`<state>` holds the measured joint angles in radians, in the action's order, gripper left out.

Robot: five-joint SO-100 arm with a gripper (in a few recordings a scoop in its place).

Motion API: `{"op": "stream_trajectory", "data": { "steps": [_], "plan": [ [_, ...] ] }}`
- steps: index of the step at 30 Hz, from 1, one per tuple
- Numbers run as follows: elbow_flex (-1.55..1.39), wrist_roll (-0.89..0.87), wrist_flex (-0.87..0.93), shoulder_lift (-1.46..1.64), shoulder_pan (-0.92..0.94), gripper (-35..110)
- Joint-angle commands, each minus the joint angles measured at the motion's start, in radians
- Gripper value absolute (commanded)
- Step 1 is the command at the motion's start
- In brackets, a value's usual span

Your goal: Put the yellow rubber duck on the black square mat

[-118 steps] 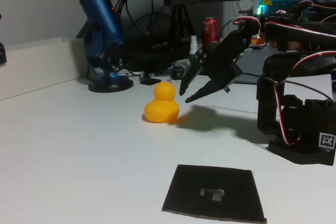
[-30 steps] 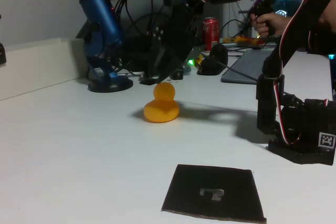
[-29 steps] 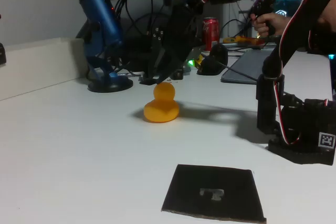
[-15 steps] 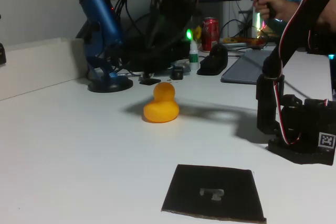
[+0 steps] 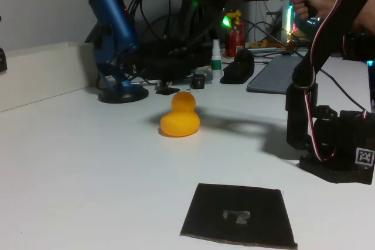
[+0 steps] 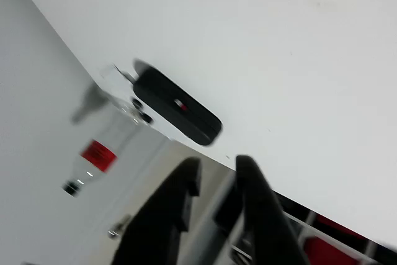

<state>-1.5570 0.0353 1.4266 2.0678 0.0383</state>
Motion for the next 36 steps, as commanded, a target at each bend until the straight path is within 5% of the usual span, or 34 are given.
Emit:
{"op": "stream_trajectory", "data": {
  "steps": [1, 36],
  "plan": [
    [0.037, 0.014, 0.012, 0.017, 0.13, 6],
    [0.034, 0.008, 0.014, 0.018, 0.239, 7]
  ]
}}
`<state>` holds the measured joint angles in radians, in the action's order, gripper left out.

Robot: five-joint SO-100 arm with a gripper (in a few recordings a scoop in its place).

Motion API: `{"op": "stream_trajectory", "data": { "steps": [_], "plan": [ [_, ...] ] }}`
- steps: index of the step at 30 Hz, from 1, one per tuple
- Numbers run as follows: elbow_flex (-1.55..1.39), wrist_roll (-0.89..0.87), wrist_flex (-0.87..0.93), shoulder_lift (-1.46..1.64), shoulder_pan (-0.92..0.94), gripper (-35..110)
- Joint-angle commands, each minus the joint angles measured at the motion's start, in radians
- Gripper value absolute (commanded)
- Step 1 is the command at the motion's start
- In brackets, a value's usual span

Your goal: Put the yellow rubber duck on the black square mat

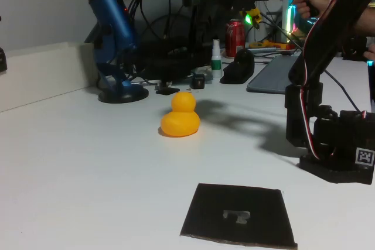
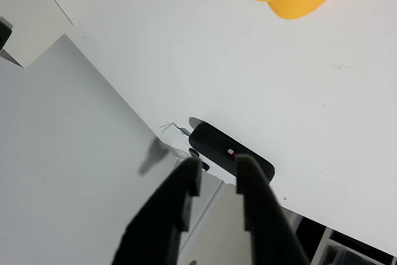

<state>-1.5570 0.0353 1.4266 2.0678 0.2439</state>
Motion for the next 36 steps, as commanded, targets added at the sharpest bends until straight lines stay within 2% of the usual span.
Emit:
{"op": "stream_trajectory", "data": {
  "steps": [1, 4, 12, 23, 36],
  "plan": [
    [0.034, 0.008, 0.014, 0.018, 0.034, 7],
    [0.034, 0.011, 0.014, 0.018, 0.035, 11],
    [0.034, 0.015, 0.002, 0.018, 0.153, 32],
    [0.049, 0.014, -0.002, 0.018, 0.252, 32],
    [0.035, 0.015, -0.002, 0.003, 0.457, 32]
  ]
}}
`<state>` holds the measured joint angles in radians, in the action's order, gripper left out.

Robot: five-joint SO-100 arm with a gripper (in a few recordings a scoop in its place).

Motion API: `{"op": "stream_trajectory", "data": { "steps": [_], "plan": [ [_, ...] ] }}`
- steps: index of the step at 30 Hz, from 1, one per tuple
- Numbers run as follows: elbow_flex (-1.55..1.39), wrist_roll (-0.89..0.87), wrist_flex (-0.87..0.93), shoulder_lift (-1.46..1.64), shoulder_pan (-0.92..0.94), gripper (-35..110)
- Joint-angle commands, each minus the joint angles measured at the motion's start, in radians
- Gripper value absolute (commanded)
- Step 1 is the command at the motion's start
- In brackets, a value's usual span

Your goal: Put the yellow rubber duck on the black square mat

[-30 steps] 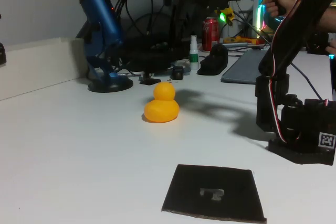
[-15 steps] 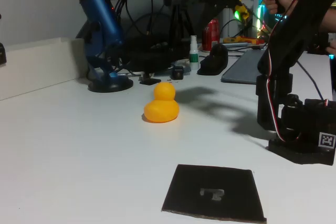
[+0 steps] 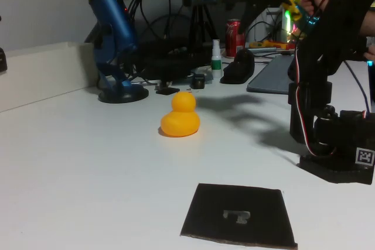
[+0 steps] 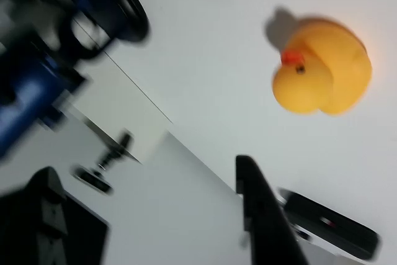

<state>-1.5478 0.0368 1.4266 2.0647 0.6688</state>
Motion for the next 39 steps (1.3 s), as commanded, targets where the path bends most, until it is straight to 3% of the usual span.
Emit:
{"op": "stream_trajectory", "data": {
  "steps": [1, 9, 16, 27, 39],
  "plan": [
    [0.026, 0.014, -0.002, -0.015, 0.032, 32],
    [0.04, 0.077, -0.003, -0.245, 0.029, 32],
    [0.041, 0.086, -0.003, -0.268, 0.026, 32],
    [0.04, 0.077, -0.002, -0.256, -0.285, 32],
    [0.026, 0.081, 0.006, -0.27, -0.37, 32]
  ]
}}
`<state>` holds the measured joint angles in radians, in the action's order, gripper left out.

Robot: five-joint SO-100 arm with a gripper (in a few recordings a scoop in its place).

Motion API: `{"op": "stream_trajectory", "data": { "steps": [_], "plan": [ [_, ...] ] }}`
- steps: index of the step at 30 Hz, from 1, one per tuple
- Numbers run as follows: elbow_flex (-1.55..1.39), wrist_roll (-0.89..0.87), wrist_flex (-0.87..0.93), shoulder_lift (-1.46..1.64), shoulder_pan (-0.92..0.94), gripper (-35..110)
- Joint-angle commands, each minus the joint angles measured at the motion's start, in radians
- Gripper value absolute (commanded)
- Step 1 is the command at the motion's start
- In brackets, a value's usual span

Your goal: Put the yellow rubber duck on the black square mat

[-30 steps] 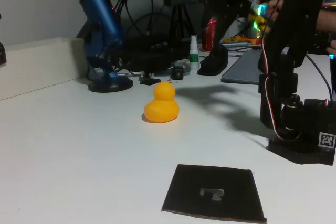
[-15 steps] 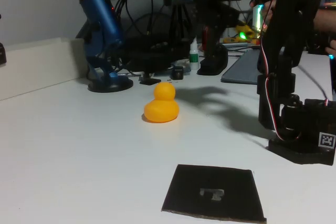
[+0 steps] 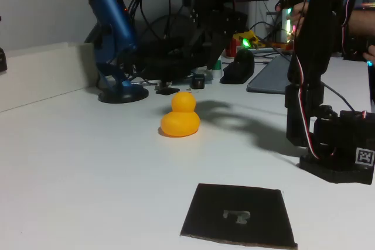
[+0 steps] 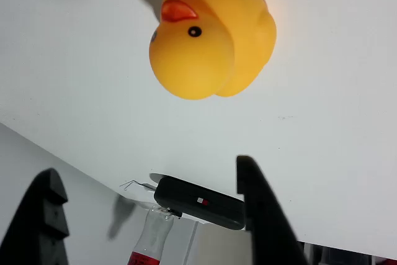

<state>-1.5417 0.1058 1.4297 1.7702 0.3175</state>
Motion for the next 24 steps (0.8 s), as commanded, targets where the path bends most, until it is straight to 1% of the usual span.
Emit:
{"op": "stream_trajectory", "data": {
  "steps": [1, 10, 16, 21, 24],
  "plan": [
    [0.02, 0.012, 0.002, 0.025, -0.018, 32],
    [0.025, 0.014, -0.006, 0.021, -0.025, 32],
    [0.035, 0.012, -0.005, -0.063, -0.018, 32],
    [0.04, 0.005, -0.008, -0.069, -0.018, 32],
    [0.084, 0.005, -0.046, -0.071, -0.018, 32]
  ]
}}
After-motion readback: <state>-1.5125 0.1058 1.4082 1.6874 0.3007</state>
